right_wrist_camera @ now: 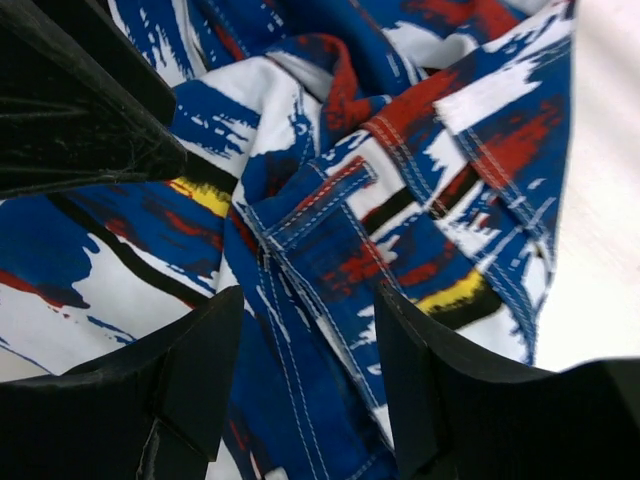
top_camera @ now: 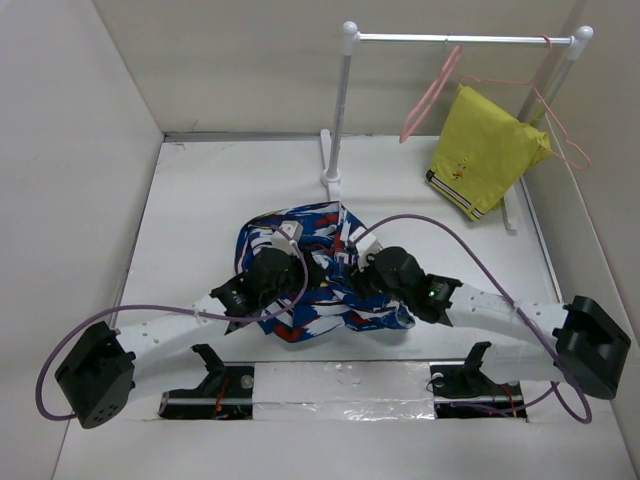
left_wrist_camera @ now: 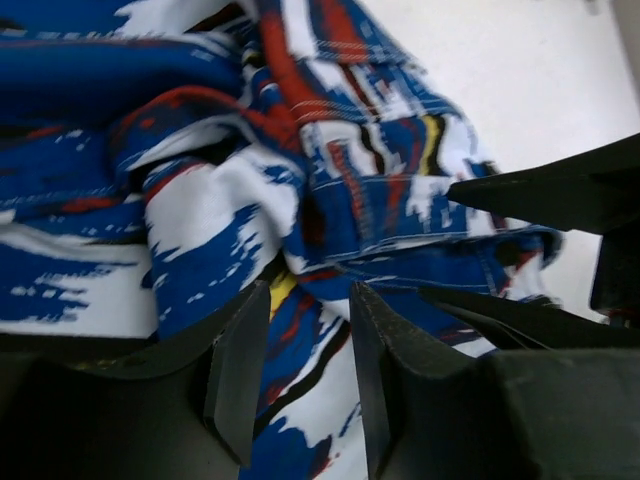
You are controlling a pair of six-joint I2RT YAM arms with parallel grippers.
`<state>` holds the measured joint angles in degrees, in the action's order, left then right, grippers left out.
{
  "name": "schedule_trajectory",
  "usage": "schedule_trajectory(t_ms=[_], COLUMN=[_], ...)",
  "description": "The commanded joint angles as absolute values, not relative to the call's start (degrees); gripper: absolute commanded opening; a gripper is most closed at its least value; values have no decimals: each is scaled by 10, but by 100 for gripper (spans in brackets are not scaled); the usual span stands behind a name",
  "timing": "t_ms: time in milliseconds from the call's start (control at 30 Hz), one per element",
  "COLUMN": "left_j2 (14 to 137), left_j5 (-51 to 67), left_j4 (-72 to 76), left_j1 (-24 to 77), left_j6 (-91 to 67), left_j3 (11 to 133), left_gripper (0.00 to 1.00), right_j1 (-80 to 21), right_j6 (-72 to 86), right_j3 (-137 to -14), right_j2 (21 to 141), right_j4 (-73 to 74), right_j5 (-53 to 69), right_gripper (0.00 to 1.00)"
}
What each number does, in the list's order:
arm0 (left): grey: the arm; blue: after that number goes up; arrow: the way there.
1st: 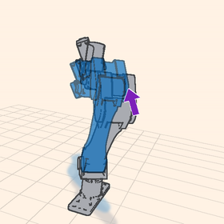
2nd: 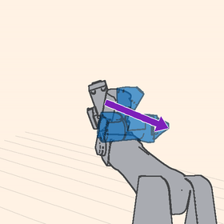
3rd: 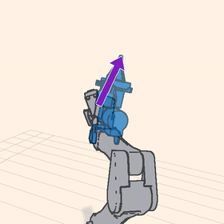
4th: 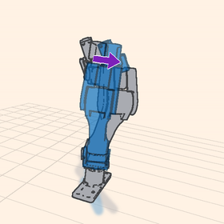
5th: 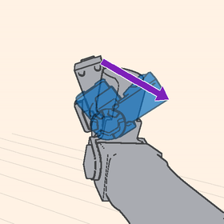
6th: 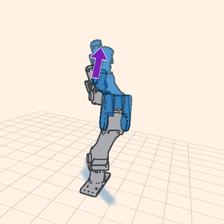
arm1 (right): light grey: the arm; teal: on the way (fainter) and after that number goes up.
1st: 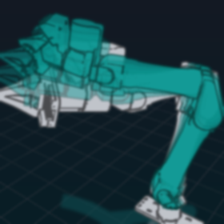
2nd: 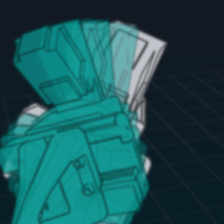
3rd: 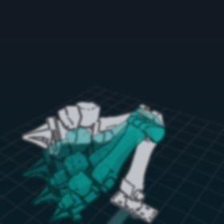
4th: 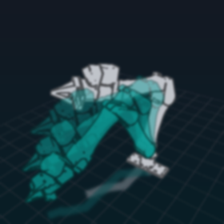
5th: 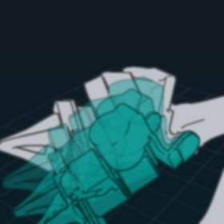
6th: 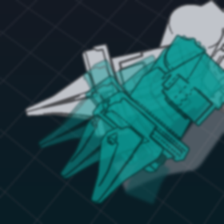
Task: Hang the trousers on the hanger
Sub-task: Flatten out the trousers at the center of the board.
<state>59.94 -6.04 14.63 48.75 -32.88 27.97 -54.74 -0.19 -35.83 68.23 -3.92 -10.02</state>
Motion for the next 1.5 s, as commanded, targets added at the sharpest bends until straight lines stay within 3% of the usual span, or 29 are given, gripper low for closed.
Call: schedule_trajectory(t_ms=[0,267,500,567,633,700,767,867,1033,1267,1467], left_j2=[599,596,663,680,685,682,669,643,594,538,528], left_j5=[-97,-152,-146,-145,-132,-119,-111,-103,-66,-27,-30], left_j4=[115,70,81,93,111,115,127,145,146,172,171], left_j1=[491,491,491,491,491,491,491,491,491,504,544], left_j6=[-345,-383,-372,-367,-363,-359,-352,-342,-296,-271,-263], left_j3=[264,254,265,265,259,268,267,258,276,282,291], left_gripper=[35,44,42,29,19,6,0,0,0,0,0], right_j1=[-548,-548,-553,-558,-569,-575,-581,-594,-594,-594,-594], right_j6=[-4,-12,-14,-9,-2,22,28,44,97,141,171], right_j3=[-373,-408,-435,-435,-434,-432,-423,-401,-373,-386,-438], right_j2=[710,791,849,854,852,834,810,750,592,359,273], right_j4=[-103,-126,-126,-132,-135,-132,-132,-107,-12,154,245], right_j5=[-70,-106,-172,-205,-248,-272,-293,-350,-483,-573,-658], right_gripper=[61,63,64,54,30,13,7,0,0,0,0])
